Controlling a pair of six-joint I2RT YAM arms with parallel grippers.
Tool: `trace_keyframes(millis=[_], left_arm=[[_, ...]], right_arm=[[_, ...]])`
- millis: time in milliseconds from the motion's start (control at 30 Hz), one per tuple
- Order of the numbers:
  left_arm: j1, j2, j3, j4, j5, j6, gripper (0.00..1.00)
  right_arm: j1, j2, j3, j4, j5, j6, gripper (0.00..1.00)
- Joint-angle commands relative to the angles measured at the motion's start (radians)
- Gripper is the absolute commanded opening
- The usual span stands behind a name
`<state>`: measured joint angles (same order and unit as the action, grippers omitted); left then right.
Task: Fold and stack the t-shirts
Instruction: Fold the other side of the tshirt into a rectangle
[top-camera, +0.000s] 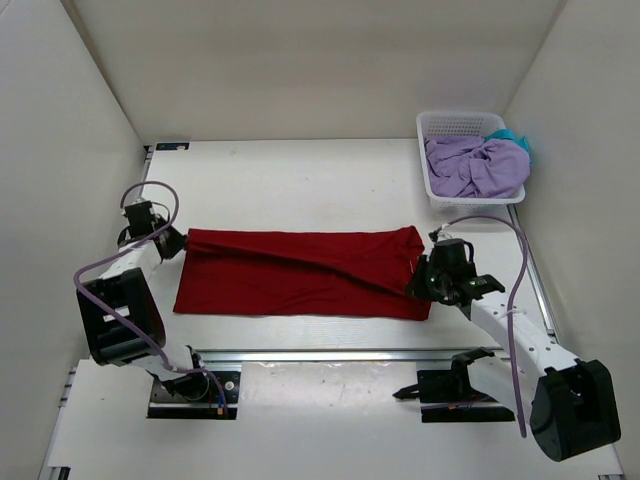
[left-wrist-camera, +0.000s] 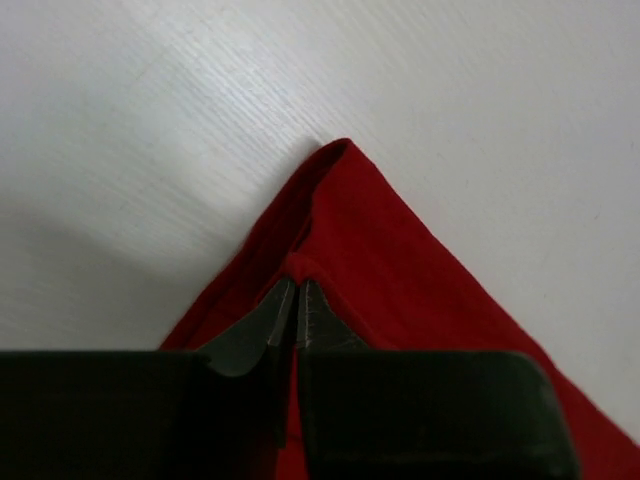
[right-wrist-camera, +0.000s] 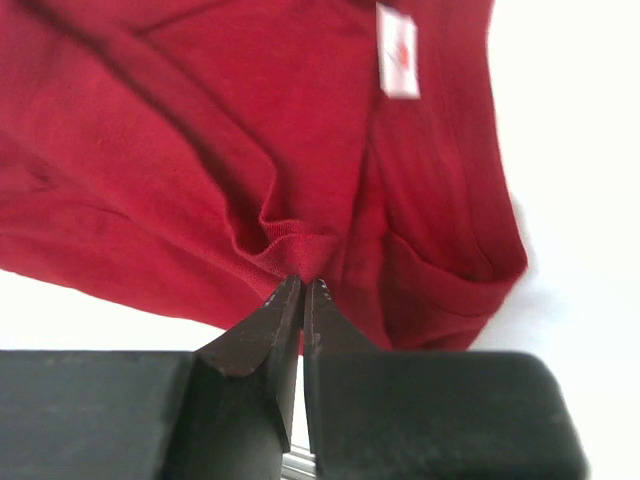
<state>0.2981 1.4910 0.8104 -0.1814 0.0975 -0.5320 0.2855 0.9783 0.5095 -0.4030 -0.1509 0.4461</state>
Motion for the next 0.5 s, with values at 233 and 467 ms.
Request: trace_keyframes(millis=[233, 467], left_arm=[[0.107, -0.171, -0.154, 0.151, 0.065, -0.216, 0.62], [-0.068, -0.316, -0.205, 0.255, -0.033, -0.177, 0.4]], right_arm=[[-0.002, -0.044, -0.007, 0.037, 0.033, 0.042, 0.23], [0.138, -0.014, 0.17, -0.008, 0.2, -0.003, 0.31]])
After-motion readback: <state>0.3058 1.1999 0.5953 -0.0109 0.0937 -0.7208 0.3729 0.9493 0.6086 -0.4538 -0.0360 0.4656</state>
